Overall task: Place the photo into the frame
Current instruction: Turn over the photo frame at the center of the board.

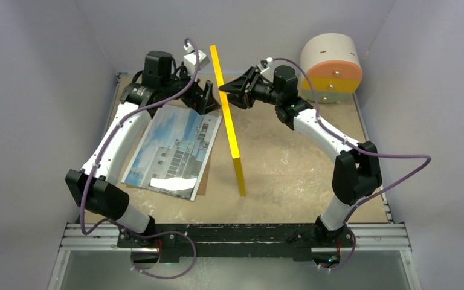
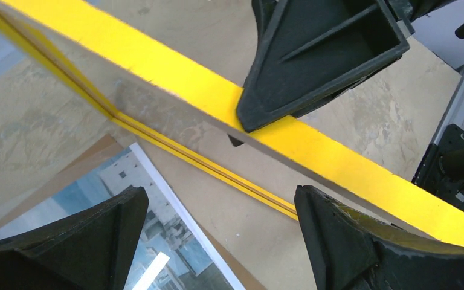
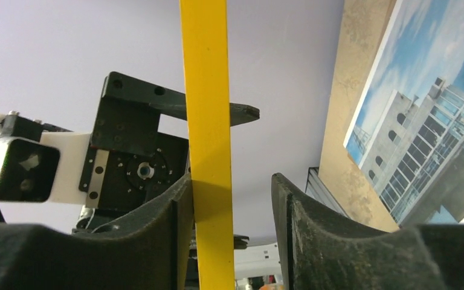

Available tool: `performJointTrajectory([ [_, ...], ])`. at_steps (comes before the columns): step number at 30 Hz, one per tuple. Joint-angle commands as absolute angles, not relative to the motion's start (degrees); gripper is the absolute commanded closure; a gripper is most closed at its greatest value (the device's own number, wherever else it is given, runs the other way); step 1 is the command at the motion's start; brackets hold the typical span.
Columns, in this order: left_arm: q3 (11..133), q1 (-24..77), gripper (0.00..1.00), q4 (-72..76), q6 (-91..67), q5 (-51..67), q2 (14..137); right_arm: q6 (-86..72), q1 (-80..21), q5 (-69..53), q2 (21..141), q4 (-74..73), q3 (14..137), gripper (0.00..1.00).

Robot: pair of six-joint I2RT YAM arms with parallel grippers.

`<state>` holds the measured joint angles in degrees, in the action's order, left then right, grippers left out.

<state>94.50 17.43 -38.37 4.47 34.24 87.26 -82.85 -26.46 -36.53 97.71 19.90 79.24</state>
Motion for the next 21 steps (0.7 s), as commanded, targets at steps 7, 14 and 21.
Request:
performJointTrajectory([
  [7,102.08,23.45,0.00,-37.74,3.25,30.14,93.52,-70.12,-22.20,-40.74,93.76,3.49,84.64,0.39],
  [14,106.11,25.17,0.00,-40.05,2.82,27.70,97.94,-63.16,-21.96,-40.14,94.85,-5.90,91.52,0.38],
  [21,106.67,25.49,0.00,-39.42,3.14,27.27,99.76,-52.80,-21.80,-32.79,95.73,-20.31,99.38,0.41],
])
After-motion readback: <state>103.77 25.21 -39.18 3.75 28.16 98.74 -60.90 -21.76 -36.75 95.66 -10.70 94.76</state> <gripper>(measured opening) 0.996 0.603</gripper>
